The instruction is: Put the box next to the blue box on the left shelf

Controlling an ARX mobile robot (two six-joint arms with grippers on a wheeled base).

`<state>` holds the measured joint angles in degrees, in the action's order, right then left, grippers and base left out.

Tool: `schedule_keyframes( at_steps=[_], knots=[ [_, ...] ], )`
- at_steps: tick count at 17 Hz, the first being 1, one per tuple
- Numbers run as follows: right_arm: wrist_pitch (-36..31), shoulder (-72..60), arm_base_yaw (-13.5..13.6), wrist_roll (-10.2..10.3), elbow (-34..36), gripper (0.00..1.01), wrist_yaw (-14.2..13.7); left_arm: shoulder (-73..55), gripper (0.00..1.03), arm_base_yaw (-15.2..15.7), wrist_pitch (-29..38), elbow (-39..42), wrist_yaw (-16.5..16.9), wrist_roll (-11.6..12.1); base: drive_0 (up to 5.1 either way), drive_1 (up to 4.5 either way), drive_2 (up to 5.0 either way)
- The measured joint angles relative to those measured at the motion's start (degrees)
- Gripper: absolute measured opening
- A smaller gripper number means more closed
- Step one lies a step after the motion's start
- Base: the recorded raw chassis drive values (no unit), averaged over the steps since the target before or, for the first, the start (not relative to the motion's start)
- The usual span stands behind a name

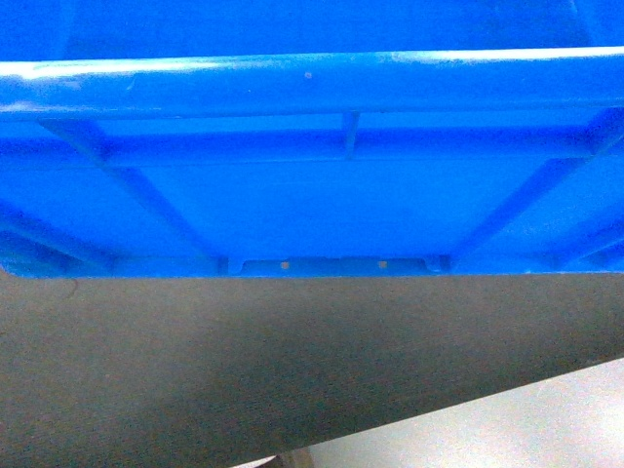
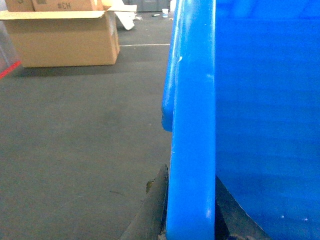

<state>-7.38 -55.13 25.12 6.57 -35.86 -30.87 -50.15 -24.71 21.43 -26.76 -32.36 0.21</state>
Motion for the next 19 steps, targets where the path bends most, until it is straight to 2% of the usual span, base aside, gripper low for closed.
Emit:
schedule_keyframes(
  at_steps=[19],
  knots=[
    [0.0,0.0,0.0,-0.1,0.0,0.12,-0.2,-0.1,0.11,0.0,0.1,0.0,0.0,0.1,-1.5,-1.50,-1.5]
  ],
)
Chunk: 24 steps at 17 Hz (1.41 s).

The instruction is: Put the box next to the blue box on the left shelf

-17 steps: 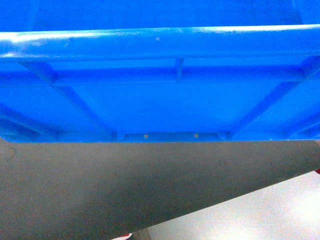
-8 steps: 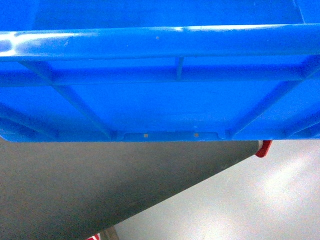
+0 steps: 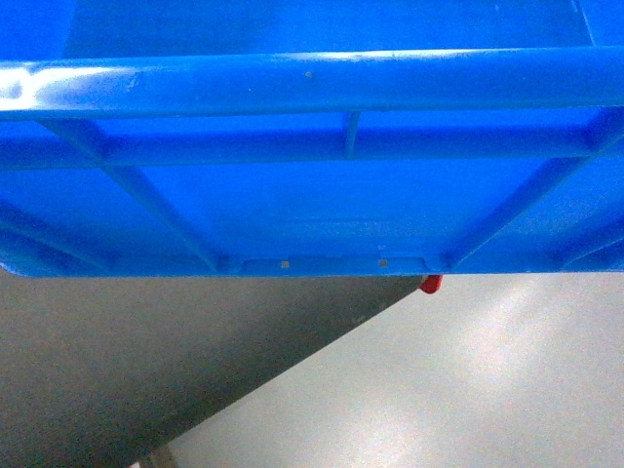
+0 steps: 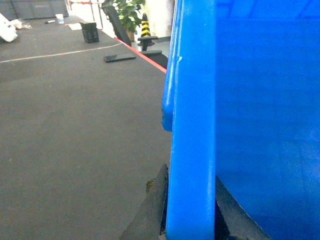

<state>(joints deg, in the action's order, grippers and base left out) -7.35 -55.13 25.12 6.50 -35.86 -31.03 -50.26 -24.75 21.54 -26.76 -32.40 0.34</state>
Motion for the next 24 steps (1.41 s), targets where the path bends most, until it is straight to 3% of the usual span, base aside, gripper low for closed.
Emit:
schedule_keyframes(
  at_steps=[24],
  knots=[
    [0.0,0.0,0.0,-0.1,0.0,0.12,-0.1,0.0,0.11,0.0,-0.1,0.0,0.0,0.1,-1.5,-1.52,-1.5]
  ],
)
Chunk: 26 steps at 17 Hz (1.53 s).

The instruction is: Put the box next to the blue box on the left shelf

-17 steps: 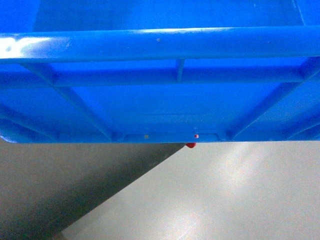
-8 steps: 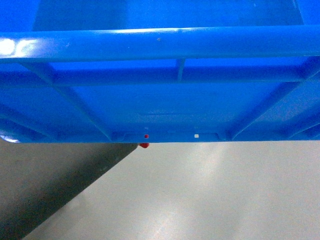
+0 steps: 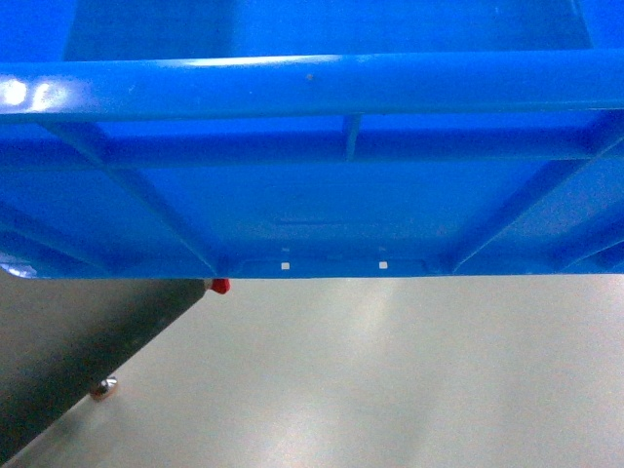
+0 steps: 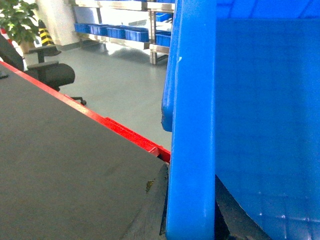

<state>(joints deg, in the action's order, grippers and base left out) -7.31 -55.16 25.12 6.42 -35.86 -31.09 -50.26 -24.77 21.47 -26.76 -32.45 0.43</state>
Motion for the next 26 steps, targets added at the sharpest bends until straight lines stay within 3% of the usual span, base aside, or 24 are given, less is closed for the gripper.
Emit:
schedule_keyframes(
  at_steps=[26],
  knots=[
    [0.0,0.0,0.0,0.0,0.0,0.12,0.0,0.0,0.11,0.0,0.0,0.0,0.0,0.0,-1.5,-1.51,-1.5]
  ],
)
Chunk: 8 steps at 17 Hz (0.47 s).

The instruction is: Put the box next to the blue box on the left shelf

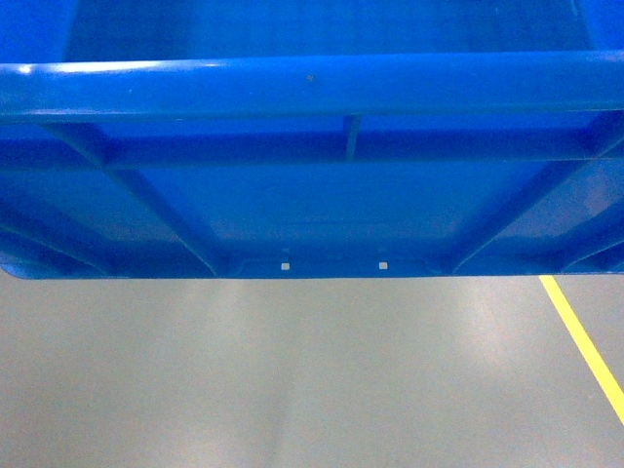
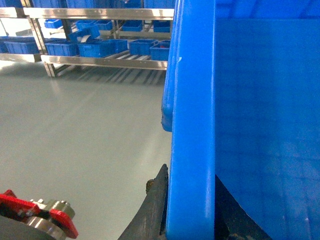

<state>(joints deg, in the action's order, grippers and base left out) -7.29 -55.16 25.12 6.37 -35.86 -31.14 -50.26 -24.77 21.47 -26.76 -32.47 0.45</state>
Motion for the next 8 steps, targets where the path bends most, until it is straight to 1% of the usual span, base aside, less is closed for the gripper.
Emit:
schedule_keyframes(
  at_steps=[4,8],
  knots=[
    [0.1,0.1,0.0,0.0,0.0,0.12,-0.2,0.0,0.11,0.0,0.1,0.0,0.1,0.0,-1.5,-1.52,-1.5],
    [-0.4,0.1,0.0,0.0,0.0,0.12,-0.2,0.3,0.11,-0.2,0.5,0.0,-0.3,0.1,0.2,4.22,-3.8]
  ],
)
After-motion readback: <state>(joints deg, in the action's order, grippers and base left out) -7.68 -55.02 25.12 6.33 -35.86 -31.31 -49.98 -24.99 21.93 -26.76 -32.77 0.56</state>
